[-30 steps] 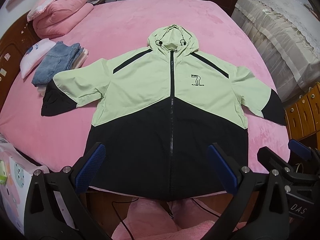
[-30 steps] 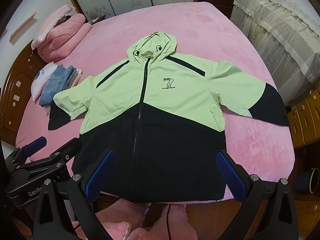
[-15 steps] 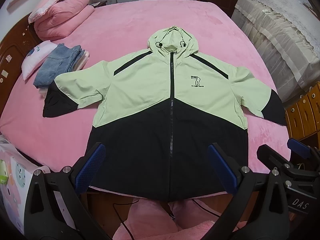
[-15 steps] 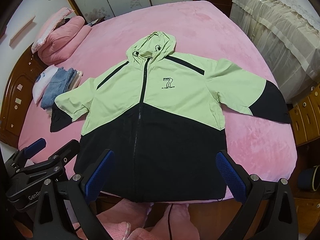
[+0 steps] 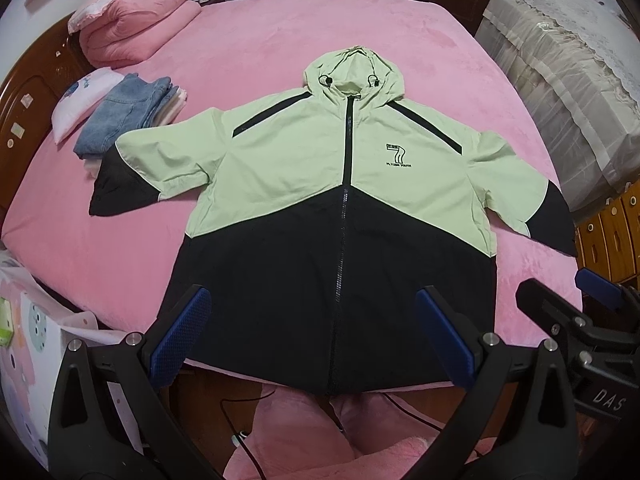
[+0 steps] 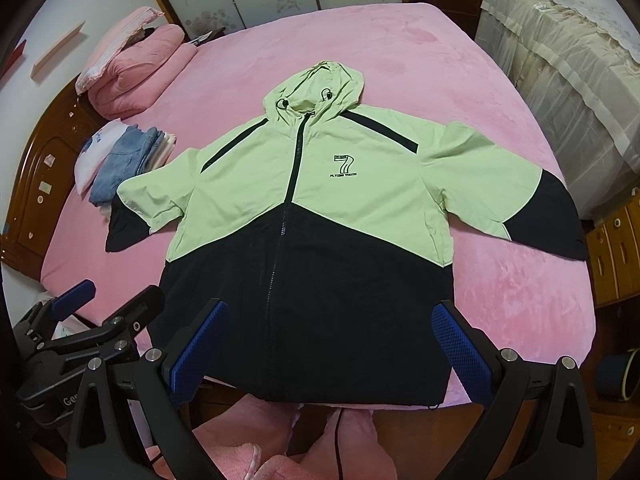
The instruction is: Fold large clothes
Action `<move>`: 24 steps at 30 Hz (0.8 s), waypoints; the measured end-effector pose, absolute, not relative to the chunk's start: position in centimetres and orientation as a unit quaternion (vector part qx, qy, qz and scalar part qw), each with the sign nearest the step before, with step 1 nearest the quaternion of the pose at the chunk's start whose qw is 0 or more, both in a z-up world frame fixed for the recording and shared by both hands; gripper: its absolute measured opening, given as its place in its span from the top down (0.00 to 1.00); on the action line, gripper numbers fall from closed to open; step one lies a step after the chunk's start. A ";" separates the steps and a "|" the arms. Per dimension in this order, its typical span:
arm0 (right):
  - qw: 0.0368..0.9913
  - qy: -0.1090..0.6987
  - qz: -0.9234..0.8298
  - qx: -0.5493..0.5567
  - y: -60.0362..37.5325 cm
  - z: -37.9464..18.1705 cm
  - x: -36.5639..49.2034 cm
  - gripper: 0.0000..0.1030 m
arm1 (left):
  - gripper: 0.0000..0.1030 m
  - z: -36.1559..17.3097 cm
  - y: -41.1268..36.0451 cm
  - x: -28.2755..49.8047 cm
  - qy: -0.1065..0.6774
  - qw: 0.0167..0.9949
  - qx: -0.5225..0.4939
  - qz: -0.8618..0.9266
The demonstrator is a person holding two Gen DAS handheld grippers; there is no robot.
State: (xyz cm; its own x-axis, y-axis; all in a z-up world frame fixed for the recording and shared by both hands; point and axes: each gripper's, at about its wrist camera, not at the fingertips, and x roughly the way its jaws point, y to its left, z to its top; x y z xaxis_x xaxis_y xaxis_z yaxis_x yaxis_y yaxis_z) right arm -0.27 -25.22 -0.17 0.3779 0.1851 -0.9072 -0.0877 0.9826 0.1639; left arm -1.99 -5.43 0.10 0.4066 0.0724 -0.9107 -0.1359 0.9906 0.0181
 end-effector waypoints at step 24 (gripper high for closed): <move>0.834 0.523 0.176 -0.008 -9.2 -7.7 -0.7 0.01 | 0.02 -15.2 15.0 -4.7 0.516 0.797 -0.297 0.102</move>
